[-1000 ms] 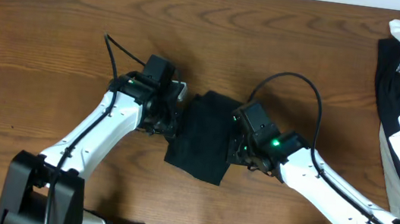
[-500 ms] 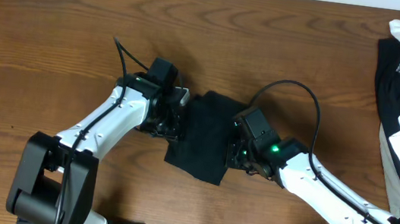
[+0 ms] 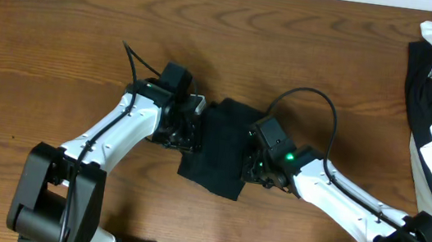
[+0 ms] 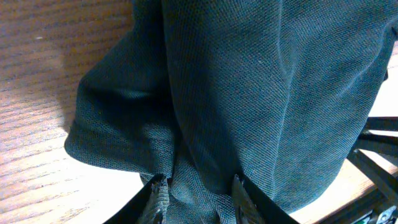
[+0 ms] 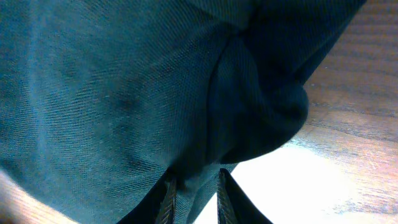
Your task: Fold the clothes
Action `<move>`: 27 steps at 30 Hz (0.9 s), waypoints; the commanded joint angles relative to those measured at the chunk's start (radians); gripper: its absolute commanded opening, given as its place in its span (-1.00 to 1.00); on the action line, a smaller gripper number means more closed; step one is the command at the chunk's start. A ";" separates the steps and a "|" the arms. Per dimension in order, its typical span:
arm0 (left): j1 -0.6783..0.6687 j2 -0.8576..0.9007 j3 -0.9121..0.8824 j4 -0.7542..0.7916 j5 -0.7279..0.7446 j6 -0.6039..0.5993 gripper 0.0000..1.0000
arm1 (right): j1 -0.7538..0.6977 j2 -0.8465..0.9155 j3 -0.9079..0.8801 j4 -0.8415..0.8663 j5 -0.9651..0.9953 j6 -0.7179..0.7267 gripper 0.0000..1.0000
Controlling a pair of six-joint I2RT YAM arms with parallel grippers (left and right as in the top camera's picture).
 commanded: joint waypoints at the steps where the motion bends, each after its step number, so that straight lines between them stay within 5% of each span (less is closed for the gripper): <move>1: -0.002 0.003 0.001 -0.005 0.018 0.021 -0.27 | -0.006 0.007 -0.008 0.007 -0.005 0.009 -0.59; 6: -0.002 0.003 0.001 -0.005 0.018 0.021 -0.28 | -0.006 0.007 -0.008 0.010 -0.004 0.009 -0.84; 9: -0.002 0.003 0.001 -0.004 0.018 0.021 -0.47 | -0.006 0.007 -0.008 0.014 -0.004 0.009 -0.97; 15: -0.002 0.003 0.001 -0.004 0.018 0.021 -0.56 | -0.006 0.007 -0.008 0.015 -0.004 0.009 -0.98; 18: -0.002 0.003 0.001 -0.003 0.018 0.025 -0.88 | -0.008 0.007 -0.008 0.013 -0.002 0.009 -0.98; 27: -0.002 0.003 0.001 0.006 0.017 0.056 -0.87 | -0.079 0.002 -0.008 -0.014 -0.015 -0.024 -0.98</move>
